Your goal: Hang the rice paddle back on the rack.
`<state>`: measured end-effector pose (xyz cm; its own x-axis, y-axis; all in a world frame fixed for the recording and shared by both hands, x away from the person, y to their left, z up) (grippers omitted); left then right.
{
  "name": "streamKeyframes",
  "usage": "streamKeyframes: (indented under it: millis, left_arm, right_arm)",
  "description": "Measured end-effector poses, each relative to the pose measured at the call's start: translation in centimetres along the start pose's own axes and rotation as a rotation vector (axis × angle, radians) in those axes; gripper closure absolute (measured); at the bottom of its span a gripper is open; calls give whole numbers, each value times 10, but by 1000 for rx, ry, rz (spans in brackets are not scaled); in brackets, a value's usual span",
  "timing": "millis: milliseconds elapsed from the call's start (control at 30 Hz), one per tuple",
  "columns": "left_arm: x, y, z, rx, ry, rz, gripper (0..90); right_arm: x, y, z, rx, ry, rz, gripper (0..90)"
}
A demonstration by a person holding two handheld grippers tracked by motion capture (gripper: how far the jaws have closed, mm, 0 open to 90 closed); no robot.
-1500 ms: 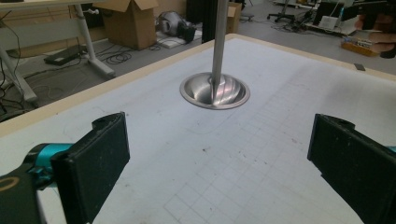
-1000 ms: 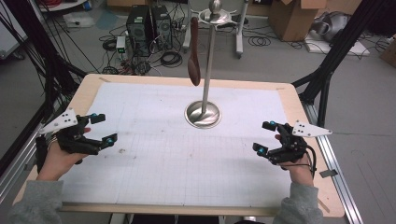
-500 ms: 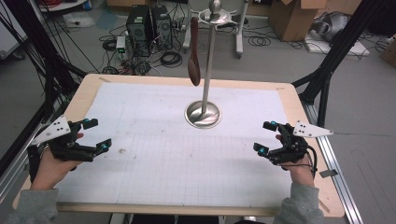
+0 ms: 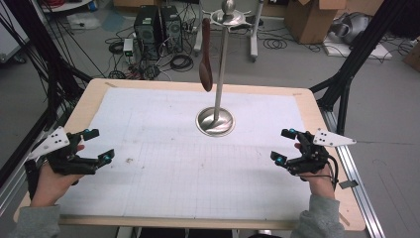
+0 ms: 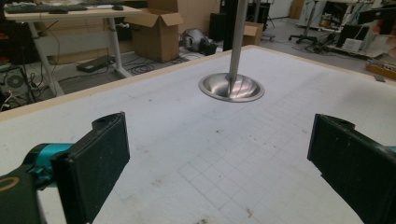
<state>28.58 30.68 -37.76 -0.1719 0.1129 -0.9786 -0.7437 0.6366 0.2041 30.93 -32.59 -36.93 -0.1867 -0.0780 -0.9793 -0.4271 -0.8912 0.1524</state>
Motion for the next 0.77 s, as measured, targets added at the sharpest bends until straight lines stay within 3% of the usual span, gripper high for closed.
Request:
streamKeyframes:
  millis: [467,600,767]
  left_arm:
    - [3,22,10,-76,12,-22,61]
    - [2,25,8,-90,14,-42,61]
    - [-1,26,3,-95,0,-47,61]
  right_arm:
    - [1,13,0,60,-9,-21,19]
    - [-1,13,2,78,-6,-42,19]
    - [0,8,1,81,-5,-18,19]
Point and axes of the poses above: each handheld gripper's, and its own axes: y roughly backward along the jaws, x roughly out of its underside, z roughly to its left, the point moved 1 cm from there along -y, roughly forward along the jaws, and after that the axes turned 5 degrees about -x, right-handed, at the moved point
